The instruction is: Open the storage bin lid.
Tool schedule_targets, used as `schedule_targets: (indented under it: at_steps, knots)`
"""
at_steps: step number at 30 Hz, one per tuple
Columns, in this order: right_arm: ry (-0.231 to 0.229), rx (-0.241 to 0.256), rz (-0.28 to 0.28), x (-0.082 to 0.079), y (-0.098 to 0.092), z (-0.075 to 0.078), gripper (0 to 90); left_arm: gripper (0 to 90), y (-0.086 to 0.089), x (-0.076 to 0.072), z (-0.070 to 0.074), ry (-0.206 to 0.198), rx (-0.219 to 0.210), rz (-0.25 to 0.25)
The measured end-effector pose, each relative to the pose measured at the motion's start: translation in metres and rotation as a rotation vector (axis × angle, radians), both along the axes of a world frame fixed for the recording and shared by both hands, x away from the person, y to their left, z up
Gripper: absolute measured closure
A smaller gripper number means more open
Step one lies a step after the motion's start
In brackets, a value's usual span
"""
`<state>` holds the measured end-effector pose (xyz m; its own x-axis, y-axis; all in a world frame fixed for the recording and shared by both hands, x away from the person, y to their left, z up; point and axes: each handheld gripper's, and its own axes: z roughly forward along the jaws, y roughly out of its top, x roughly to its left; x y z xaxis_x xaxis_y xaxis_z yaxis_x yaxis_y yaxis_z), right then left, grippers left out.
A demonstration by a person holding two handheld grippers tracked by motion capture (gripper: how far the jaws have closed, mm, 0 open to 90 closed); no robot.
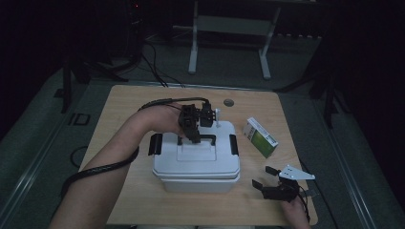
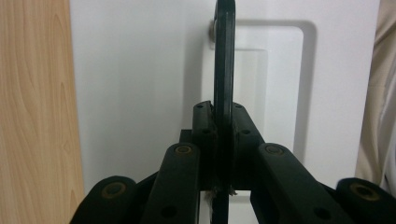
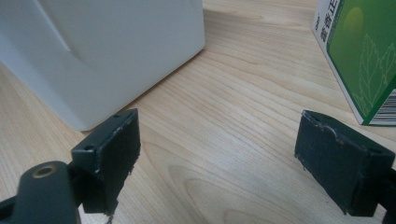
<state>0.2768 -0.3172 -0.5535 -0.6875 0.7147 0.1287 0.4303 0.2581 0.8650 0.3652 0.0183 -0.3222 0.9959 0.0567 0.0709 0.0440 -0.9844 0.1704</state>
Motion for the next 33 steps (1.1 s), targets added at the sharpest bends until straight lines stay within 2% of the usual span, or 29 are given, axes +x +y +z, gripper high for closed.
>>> schedule_targets:
  at_steps: [17,27,33]
  knots:
    - [0.001,-0.003,-0.003,0.001,0.001,0.0,14.1,83.6,0.046,-0.007,0.019,-0.009,-0.04,0.079]
    - [0.005,-0.009,-0.005,0.001,0.001,0.0,14.0,83.6,0.093,-0.009,0.021,-0.015,-0.046,0.164]
    - [0.004,-0.015,-0.009,0.001,0.002,0.0,14.0,83.6,0.123,-0.011,0.02,-0.017,-0.065,0.232]
